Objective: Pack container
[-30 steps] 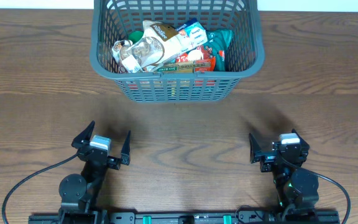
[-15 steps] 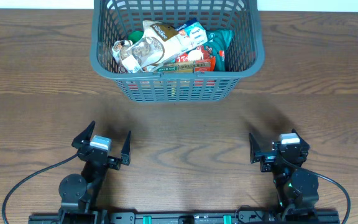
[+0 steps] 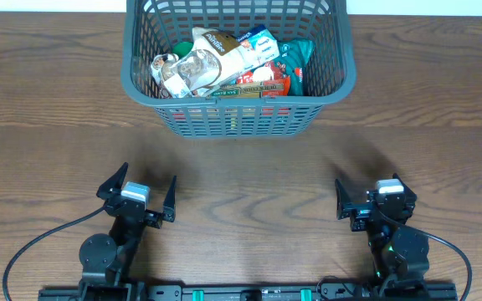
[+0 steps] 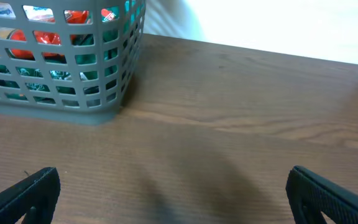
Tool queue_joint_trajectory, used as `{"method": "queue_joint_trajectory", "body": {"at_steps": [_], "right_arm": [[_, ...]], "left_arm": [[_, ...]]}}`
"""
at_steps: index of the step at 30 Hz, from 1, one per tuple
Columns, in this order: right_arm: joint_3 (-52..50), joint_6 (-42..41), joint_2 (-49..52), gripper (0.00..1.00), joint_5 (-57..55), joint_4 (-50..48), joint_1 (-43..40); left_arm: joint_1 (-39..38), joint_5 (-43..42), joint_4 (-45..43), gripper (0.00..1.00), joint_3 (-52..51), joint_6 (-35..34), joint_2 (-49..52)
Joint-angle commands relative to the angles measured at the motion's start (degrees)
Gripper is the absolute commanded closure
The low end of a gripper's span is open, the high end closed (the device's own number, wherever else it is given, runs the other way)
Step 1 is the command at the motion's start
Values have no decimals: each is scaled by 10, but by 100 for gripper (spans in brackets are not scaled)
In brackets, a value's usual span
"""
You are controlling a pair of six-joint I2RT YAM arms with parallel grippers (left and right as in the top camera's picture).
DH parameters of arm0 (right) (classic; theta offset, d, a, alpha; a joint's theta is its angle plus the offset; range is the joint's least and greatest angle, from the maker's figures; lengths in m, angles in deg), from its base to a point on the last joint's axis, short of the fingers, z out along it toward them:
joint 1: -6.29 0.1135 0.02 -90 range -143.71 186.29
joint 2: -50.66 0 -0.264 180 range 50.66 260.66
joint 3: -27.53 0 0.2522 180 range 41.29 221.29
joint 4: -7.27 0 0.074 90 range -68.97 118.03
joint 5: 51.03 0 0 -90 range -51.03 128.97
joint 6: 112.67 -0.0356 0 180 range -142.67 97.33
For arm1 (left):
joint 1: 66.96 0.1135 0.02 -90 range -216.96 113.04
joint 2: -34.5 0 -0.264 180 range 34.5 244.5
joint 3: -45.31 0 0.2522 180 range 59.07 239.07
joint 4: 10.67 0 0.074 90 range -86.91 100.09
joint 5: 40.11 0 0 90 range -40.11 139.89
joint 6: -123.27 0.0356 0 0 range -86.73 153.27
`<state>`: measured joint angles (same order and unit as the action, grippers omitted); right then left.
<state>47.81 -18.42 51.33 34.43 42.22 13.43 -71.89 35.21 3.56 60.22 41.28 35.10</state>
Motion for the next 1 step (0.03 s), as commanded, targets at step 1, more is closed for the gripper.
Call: {"method": "queue_joint_trajectory", "body": {"at_steps": [1], "right_arm": [[-2, 7, -3, 1, 0, 0, -5]], "left_arm": [[0, -16, 23, 2, -9, 12, -4]]}}
